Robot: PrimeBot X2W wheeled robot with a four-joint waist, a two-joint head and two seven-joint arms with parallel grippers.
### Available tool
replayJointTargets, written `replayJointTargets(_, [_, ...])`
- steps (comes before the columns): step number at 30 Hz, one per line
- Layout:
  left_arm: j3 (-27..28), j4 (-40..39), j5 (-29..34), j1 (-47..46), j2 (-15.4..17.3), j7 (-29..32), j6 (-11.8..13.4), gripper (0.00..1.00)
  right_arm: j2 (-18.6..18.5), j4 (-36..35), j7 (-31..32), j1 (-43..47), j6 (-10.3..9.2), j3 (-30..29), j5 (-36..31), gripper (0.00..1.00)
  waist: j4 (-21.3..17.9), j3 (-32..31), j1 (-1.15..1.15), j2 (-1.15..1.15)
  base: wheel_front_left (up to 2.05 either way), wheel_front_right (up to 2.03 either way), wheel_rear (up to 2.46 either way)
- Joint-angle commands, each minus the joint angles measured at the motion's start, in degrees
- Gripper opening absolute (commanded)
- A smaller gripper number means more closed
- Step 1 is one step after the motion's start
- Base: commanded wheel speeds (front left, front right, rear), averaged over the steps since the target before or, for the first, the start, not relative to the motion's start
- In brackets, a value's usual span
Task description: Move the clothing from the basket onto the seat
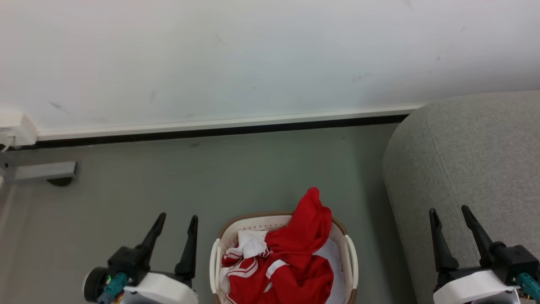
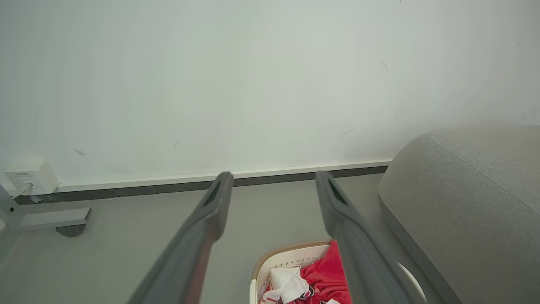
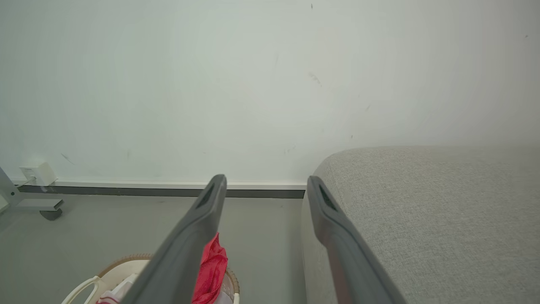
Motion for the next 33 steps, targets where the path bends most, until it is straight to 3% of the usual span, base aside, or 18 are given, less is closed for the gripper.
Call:
replayJointTargets(1, [-0.3,0.0,0.3,-1.6,0.2,0.0,-0.1,1.0,0.0,-0.8,0.0,-1.4,-0.12,-0.1,-0.2,1.0,-1.6,2.8,0.0,0.0,0.0,0.0,0.0])
replayJointTargets(13, [-8.6,6.8,2.2,-17.4,0.7,0.0,-0.4,1.0,1.6,-9.7,0.0,-8.3,-0.12,-0.1,-0.8,1.0,-7.2,17.4,0.0,0.0,0.0,0.0,0.0])
replayJointTargets(21, [-15.9,18.8,1.5,-29.3,0.7,0.1,-0.4,1.0,2.3,-14.2,0.0,-12.2,-0.12,-0.6,-1.1,1.0,-8.9,24.9,0.0,0.0,0.0,0.0,0.0])
replayJointTargets(33, [-24.6,37.6,2.1,-41.9,0.5,5.7,-0.4,1.0,2.8,-17.7,0.0,-16.4,-0.12,1.5,-1.6,1.0,-9.8,35.5,0.0,0.0,0.0,0.0,0.0])
